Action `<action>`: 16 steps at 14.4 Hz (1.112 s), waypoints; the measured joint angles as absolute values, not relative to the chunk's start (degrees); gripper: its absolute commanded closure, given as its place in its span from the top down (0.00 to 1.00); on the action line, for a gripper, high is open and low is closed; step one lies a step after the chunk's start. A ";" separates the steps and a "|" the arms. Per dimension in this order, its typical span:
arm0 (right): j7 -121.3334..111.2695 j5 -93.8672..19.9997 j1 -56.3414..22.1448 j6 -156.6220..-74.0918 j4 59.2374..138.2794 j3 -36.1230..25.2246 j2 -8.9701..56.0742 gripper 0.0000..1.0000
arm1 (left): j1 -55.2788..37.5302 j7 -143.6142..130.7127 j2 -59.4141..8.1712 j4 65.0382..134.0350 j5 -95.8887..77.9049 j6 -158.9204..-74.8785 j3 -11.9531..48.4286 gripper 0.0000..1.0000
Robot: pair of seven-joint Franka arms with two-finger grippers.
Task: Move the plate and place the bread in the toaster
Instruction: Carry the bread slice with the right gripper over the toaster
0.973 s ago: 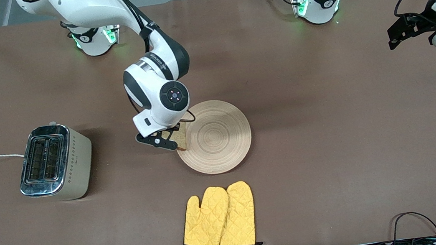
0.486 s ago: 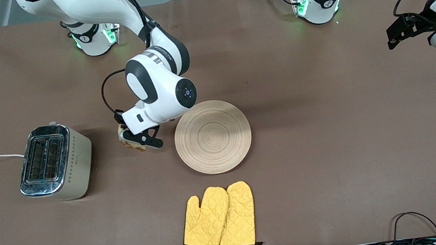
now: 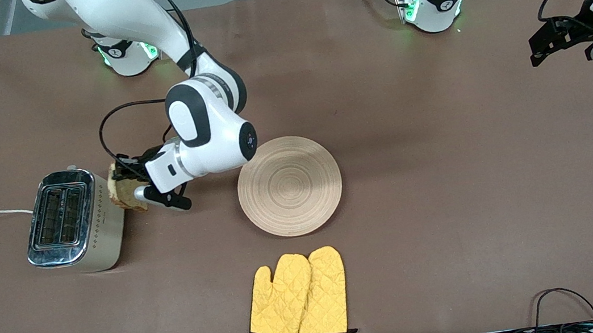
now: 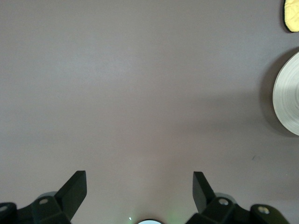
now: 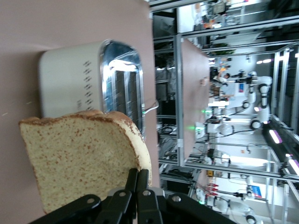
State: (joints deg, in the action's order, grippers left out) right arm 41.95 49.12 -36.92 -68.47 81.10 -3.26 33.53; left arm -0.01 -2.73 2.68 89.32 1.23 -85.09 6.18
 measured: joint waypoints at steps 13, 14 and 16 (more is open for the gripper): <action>41.03 55.31 -26.08 -71.13 81.13 -3.63 31.33 0.00 | 0.08 -2.89 2.68 89.32 1.23 -85.09 5.86 1.00; 41.02 55.53 -25.86 -71.61 81.80 -3.63 31.00 0.00 | 0.22 -2.92 2.68 89.32 1.24 -85.09 5.83 1.00; 41.02 55.68 -25.31 -73.13 84.02 -3.64 29.75 0.00 | 0.69 -2.92 2.68 89.31 1.24 -85.09 5.74 1.00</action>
State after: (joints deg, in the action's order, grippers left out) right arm 41.02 55.68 -25.31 -73.13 84.02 -3.64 29.75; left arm 0.69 -2.92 2.68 89.31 1.24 -85.09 5.74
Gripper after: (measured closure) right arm 0.974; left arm 0.000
